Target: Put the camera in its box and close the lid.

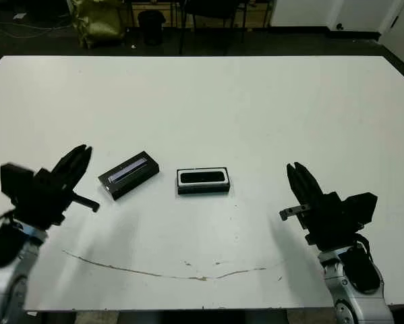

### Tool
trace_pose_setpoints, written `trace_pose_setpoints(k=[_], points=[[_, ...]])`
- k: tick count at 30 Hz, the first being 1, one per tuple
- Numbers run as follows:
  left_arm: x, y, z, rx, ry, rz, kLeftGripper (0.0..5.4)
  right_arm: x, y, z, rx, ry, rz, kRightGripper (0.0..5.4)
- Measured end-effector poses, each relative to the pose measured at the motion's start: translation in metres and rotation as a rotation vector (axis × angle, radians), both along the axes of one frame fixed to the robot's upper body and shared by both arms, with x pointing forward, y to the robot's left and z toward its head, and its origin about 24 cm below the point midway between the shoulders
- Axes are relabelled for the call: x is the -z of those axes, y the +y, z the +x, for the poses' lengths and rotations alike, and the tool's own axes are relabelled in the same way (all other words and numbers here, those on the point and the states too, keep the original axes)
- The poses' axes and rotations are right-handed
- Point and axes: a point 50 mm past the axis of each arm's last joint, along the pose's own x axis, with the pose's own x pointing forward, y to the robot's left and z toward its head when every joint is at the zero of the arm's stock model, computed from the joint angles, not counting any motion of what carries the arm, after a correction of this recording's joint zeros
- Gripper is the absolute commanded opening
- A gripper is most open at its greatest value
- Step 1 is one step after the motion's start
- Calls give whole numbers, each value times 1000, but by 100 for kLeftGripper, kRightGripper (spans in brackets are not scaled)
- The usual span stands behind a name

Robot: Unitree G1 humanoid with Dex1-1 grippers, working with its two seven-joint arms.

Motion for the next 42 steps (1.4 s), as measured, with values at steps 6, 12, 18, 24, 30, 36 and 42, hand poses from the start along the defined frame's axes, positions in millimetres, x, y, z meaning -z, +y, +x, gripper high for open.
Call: trace_pose_setpoints(k=[6, 12, 18, 24, 30, 36, 42], points=[[-4, 4, 13, 104, 15, 75, 284, -1, 0, 1, 12, -5, 2, 0], [-3, 1, 19, 164, 39, 82, 429, -3, 1, 4, 14, -4, 1, 0], [1, -1, 26, 274, 104, 83, 538, -9, 9, 9, -12, -29, 11, 0], [14, 2, 28, 327, 205, -4, 538, -9, 10, 10, -4, -27, 4, 0], [26, 3, 28, 342, 301, -100, 538, -8, 10, 10, -1, -20, 1, 0], [35, 3, 29, 331, 348, -127, 538, -5, 10, 9, 0, 4, -1, 0], [41, 3, 30, 324, 352, -119, 538, -4, 10, 9, 1, 19, -3, 0]])
